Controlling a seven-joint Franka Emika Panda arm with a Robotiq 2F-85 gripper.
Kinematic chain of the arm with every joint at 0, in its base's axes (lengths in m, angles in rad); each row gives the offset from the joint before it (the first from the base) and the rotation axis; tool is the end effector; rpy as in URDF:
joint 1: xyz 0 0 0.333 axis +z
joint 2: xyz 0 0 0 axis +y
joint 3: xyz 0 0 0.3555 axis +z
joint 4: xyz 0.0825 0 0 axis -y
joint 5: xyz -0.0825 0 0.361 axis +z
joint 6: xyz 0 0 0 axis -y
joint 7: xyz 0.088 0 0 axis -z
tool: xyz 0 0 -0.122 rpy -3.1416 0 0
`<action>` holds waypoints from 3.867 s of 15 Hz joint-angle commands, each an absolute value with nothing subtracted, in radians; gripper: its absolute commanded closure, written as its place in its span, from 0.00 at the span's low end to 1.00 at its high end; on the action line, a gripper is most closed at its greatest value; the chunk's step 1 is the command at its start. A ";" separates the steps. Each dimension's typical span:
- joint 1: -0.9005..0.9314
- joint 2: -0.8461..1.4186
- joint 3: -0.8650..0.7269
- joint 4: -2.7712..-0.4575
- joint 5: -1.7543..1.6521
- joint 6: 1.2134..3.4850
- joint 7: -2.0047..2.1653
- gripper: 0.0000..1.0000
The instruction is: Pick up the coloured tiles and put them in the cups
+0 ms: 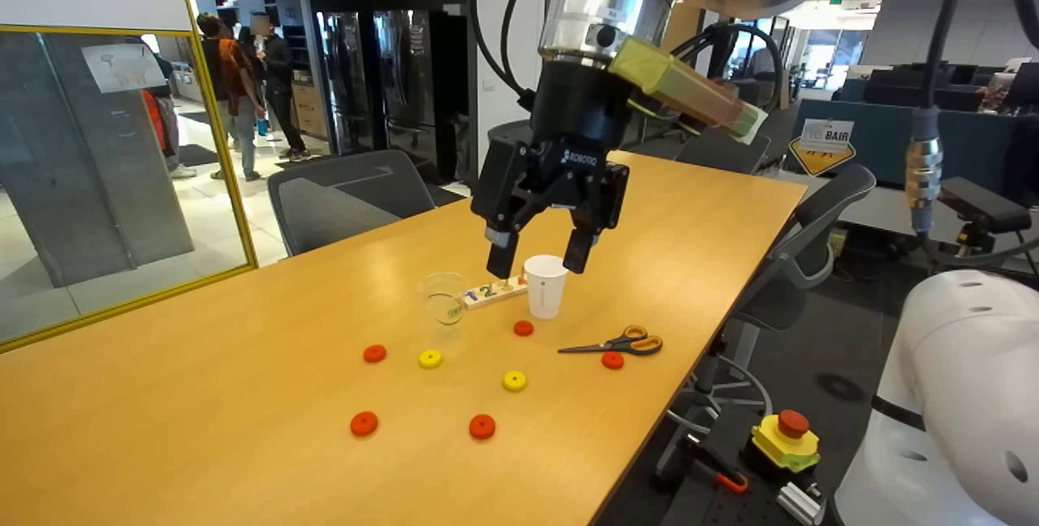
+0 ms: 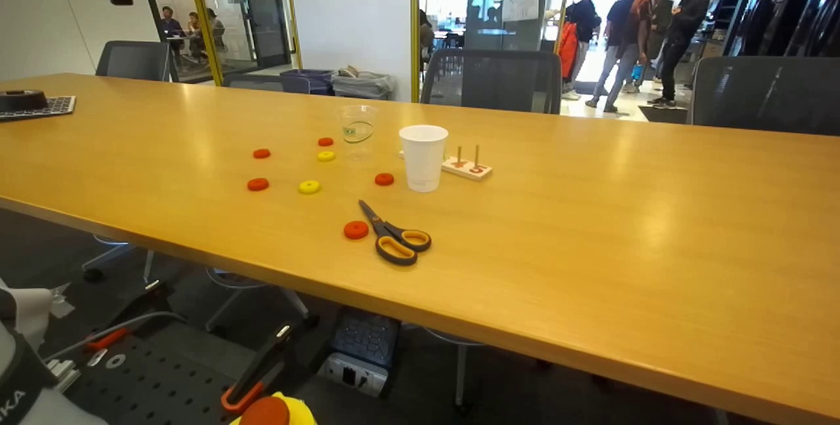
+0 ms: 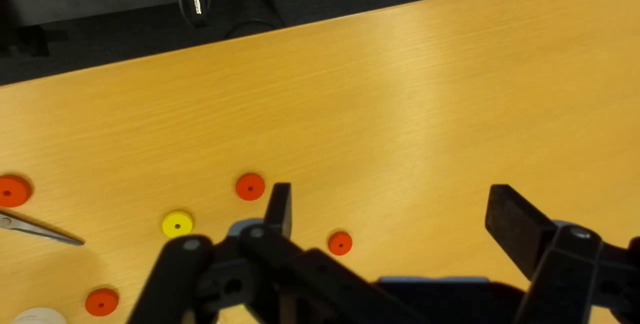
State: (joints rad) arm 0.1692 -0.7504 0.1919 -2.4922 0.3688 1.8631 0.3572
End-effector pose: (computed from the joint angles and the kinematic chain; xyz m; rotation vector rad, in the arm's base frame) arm 0.2599 0.1490 0.5558 -2.8817 0.1818 -0.0501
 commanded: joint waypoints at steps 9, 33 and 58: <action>0.199 -0.437 0.439 -2.517 0.320 2.358 0.422 0.00; 0.348 0.411 0.189 -2.062 -0.543 2.578 0.661 0.00; 0.315 0.477 0.120 -1.949 -0.092 2.466 0.418 0.00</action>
